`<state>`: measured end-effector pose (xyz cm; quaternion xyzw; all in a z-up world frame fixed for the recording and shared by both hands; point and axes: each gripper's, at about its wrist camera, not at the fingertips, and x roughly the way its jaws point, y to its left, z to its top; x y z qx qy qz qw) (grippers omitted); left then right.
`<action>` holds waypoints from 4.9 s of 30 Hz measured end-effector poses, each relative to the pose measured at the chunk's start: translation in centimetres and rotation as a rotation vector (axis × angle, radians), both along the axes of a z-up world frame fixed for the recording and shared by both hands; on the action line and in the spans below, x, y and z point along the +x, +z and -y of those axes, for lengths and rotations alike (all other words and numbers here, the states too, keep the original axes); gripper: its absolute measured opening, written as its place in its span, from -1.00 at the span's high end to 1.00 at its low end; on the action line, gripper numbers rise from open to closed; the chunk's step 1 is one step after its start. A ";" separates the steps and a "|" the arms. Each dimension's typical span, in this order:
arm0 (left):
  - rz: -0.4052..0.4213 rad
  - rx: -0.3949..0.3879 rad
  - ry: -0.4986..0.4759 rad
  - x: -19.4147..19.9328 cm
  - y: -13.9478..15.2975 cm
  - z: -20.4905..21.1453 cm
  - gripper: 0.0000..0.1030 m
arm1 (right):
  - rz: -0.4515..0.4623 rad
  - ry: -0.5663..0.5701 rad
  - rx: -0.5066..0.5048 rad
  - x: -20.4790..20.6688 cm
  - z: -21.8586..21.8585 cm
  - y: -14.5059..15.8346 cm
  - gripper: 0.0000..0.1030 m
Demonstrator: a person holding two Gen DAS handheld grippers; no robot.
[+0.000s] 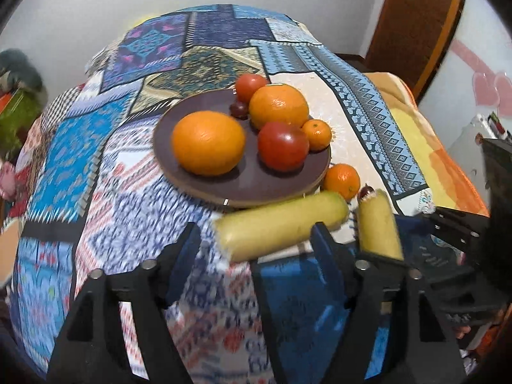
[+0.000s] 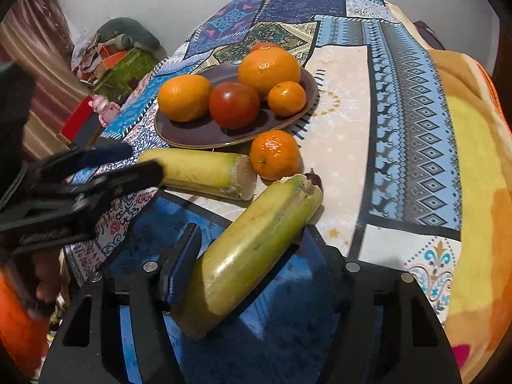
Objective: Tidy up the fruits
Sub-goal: 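Close right tool around the middle of a yellow-green corn cob, then grasp the other corn cob with left tool while right tool holds its cob, then carry both corn cobs toward the purple plate with both tools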
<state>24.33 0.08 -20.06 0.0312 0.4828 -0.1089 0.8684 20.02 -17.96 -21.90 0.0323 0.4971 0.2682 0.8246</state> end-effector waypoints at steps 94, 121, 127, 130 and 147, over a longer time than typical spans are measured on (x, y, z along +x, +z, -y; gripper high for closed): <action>-0.160 -0.099 -0.035 -2.6 -1.8 3.9 0.29 | 0.056 0.100 -0.049 -1.5 0.6 0.3 0.32; -0.131 -0.053 -0.017 -4.3 1.0 0.4 0.24 | 0.112 0.049 0.010 -1.4 1.8 3.5 0.32; -0.187 -0.094 -0.005 -4.0 -1.7 0.6 0.24 | 0.117 0.039 0.012 -1.5 2.0 3.7 0.32; -0.167 -0.075 -0.003 -4.1 -1.8 1.2 0.26 | 0.114 0.041 0.018 -1.5 1.8 3.6 0.32; -0.040 -0.046 0.084 -4.4 2.1 -2.2 0.29 | 0.183 0.051 0.039 -0.1 -0.1 6.0 0.32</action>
